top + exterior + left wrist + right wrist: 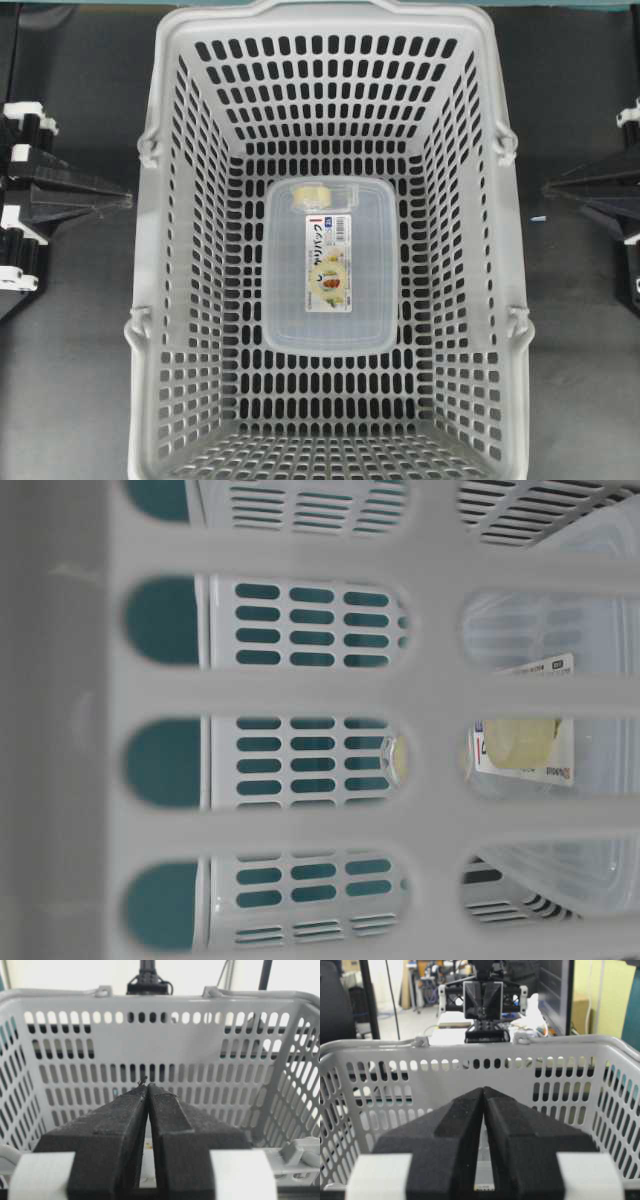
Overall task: Pick up the cellophane tape from the shopping basket with the left arm.
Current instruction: 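Move the left gripper over the basket toward the clear tape roll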
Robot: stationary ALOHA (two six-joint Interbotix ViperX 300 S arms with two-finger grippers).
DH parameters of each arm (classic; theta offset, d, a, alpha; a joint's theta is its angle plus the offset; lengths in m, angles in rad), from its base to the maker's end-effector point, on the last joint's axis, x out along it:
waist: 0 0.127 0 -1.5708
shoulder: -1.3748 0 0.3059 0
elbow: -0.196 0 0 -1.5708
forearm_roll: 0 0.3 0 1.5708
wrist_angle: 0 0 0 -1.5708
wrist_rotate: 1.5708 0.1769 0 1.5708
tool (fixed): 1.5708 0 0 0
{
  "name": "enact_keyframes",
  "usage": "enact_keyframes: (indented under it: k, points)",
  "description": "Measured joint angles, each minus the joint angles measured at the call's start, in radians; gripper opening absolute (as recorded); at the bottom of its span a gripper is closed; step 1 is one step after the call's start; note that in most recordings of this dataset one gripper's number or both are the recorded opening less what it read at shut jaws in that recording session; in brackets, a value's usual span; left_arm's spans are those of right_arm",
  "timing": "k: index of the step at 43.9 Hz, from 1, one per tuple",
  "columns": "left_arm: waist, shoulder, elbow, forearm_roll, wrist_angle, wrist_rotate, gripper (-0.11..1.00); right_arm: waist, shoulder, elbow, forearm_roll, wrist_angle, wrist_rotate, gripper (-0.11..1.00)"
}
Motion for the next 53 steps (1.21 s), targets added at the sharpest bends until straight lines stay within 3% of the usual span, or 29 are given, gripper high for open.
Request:
enact_keyframes:
  k: [3,6,10,25,37,41,45,46,47,50,53]
  points:
    - [-0.003,0.006,-0.008,0.008,0.014,-0.012,0.01,-0.002,-0.002,0.002,0.002,0.003,0.003,0.07]
    - [-0.018,0.043,-0.055,0.029,0.087,-0.052,0.0,-0.003,-0.002,0.0,0.002,0.021,0.015,-0.01]
    - [-0.041,0.091,-0.129,0.035,0.196,-0.075,0.0,-0.002,-0.005,-0.006,0.003,0.063,0.031,-0.01]
    - [-0.058,0.298,-0.457,0.038,0.626,-0.078,0.0,0.025,-0.049,-0.089,0.006,0.295,0.057,-0.01]
    - [-0.063,0.505,-0.67,0.038,0.83,-0.077,0.0,0.025,-0.089,-0.1,0.006,0.373,0.058,0.03]
    - [-0.064,0.575,-0.732,0.038,0.907,-0.077,0.0,0.026,-0.092,-0.101,0.006,0.376,0.057,0.16]
    - [-0.064,0.643,-0.787,0.04,0.96,-0.077,0.01,0.026,-0.092,-0.1,0.006,0.38,0.057,0.41]
    - [-0.064,0.655,-0.796,0.038,0.966,-0.075,0.01,0.026,-0.092,-0.1,0.005,0.38,0.058,0.42]
    - [-0.064,0.666,-0.805,0.04,0.971,-0.074,0.02,0.026,-0.092,-0.1,0.005,0.382,0.058,0.52]
    - [-0.064,0.701,-0.828,0.038,0.988,-0.074,0.11,0.026,-0.092,-0.1,0.006,0.383,0.064,0.67]
    - [-0.063,0.735,-0.848,0.038,0.997,-0.075,0.31,0.025,-0.094,-0.1,0.006,0.383,0.071,0.76]
